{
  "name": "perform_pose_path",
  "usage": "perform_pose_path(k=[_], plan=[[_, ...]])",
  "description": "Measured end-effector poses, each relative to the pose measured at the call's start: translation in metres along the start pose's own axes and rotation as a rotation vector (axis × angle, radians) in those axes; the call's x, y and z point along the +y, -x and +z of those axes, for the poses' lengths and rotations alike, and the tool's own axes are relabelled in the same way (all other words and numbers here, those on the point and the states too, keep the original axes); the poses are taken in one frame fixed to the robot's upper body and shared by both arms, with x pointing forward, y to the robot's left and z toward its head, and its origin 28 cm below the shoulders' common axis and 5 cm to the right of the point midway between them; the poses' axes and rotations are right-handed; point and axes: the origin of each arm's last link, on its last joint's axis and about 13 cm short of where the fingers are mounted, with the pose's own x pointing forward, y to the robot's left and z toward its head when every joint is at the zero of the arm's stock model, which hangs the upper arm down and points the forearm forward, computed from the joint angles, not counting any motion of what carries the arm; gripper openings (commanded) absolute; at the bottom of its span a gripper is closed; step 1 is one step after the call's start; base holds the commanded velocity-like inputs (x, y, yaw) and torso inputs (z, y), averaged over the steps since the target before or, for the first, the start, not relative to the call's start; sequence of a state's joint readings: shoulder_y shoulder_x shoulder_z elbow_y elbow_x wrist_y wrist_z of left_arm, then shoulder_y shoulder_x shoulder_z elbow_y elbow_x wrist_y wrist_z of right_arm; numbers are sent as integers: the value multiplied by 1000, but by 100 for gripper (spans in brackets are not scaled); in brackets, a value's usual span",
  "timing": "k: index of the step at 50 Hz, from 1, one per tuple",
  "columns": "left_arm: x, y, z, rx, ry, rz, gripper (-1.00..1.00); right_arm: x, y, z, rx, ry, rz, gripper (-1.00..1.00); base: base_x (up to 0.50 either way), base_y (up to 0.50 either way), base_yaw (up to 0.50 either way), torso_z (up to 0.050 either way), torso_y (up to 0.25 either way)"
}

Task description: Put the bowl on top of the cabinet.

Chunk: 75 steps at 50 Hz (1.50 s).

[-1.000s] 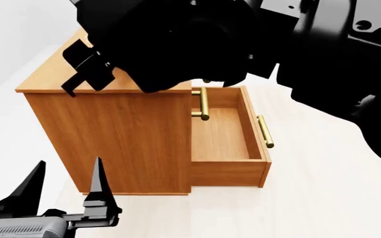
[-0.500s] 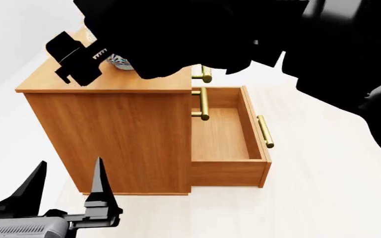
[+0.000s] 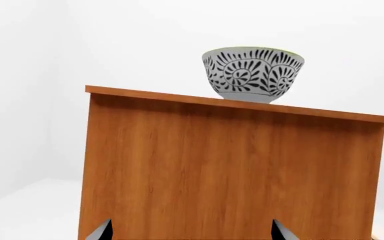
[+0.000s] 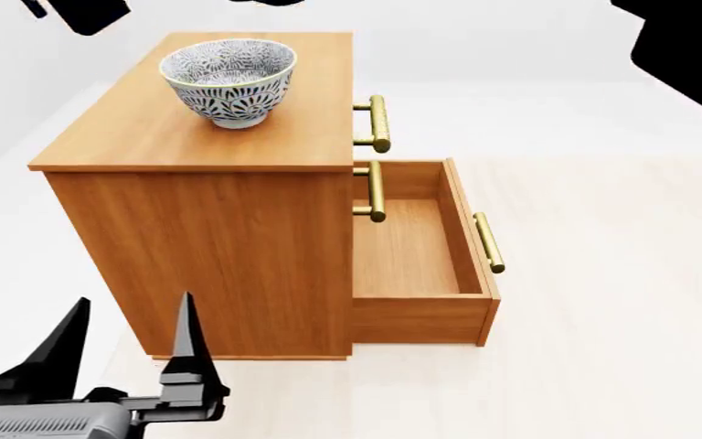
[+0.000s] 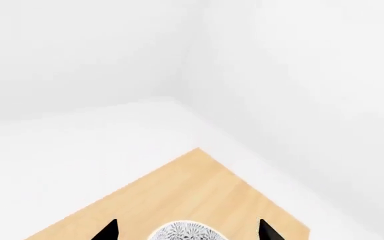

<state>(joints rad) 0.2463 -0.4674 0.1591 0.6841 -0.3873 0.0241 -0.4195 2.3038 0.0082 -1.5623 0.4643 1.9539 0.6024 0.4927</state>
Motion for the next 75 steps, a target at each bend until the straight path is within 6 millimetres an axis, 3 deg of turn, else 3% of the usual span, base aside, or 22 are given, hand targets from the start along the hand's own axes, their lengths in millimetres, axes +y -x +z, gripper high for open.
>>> perform_pose_path(k=[11,25,50,75], plan=[[-1,0,-1,1,-4,-2,100,-9,25,11,-75,-6,-30,100,0,0,0,0,0],[-1,-1,-1,2,-9,-3,100,-15,58,3,-144,4,-66,100,0,0,0,0,0],[-2,0,-3,4,-17,-8,100,-42,93,-48,-194,-54,-175,100,0,0,0,0,0],[-3,-1,-2,2,-18,-6,100,-37,125,-101,-261,-107,-258,100,0,0,0,0,0]])
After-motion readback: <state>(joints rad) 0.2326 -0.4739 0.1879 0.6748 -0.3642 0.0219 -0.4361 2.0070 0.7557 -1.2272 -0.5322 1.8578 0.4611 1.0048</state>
